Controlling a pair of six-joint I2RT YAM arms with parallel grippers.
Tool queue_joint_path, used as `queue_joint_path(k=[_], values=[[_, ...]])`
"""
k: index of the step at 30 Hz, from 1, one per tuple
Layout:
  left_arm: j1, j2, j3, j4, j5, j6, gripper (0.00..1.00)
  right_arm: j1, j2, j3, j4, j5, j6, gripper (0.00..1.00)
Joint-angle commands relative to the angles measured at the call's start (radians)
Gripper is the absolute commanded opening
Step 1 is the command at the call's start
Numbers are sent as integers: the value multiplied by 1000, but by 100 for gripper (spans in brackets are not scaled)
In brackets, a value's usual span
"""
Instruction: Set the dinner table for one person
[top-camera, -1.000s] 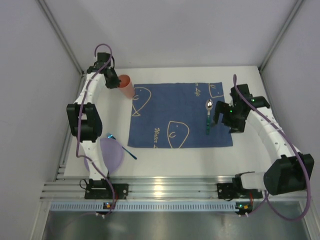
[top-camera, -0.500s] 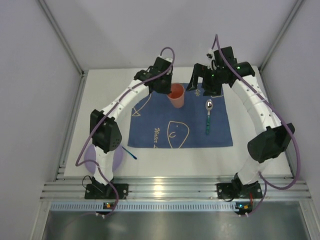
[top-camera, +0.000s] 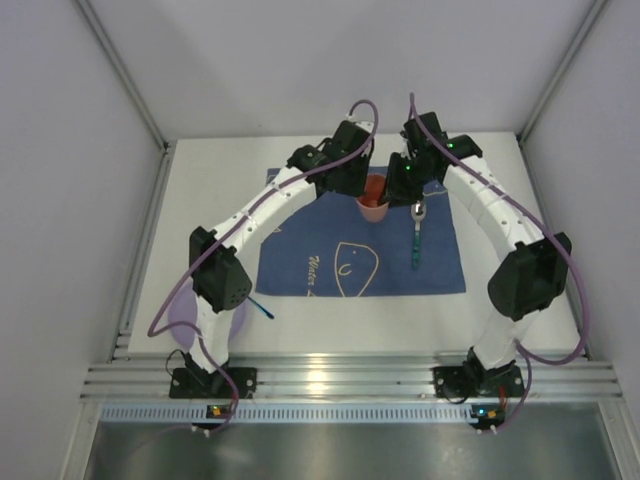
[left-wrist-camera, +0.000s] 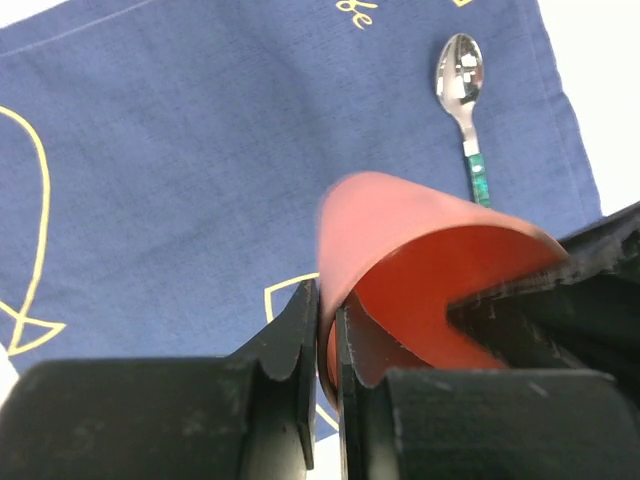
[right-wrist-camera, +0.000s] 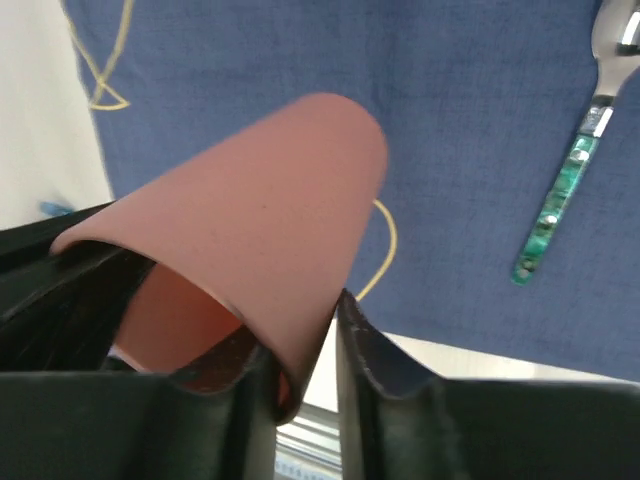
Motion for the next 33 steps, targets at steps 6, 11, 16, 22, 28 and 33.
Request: queue_joint_path(k=[6, 11, 16, 22, 28, 33], values=[[-16, -98, -33, 32, -50, -28, 43, 19, 58, 70, -19, 172, -5, 0], [17, -166, -132, 3, -187, -38, 70, -29, 133, 190, -77, 241, -33, 0], [125, -320, -300, 1, -200, -76, 78, -151, 243, 325, -103, 218, -42, 0], [193, -506, -538, 17, -183, -120, 81, -266, 426, 569, -163, 235, -52, 0], [210, -653, -708, 67, -98, -136, 91, -340, 514, 653, -140, 203, -33, 0], [235, -660, -718, 15, -104, -150, 91, -354, 557, 653, -123, 171, -15, 0]])
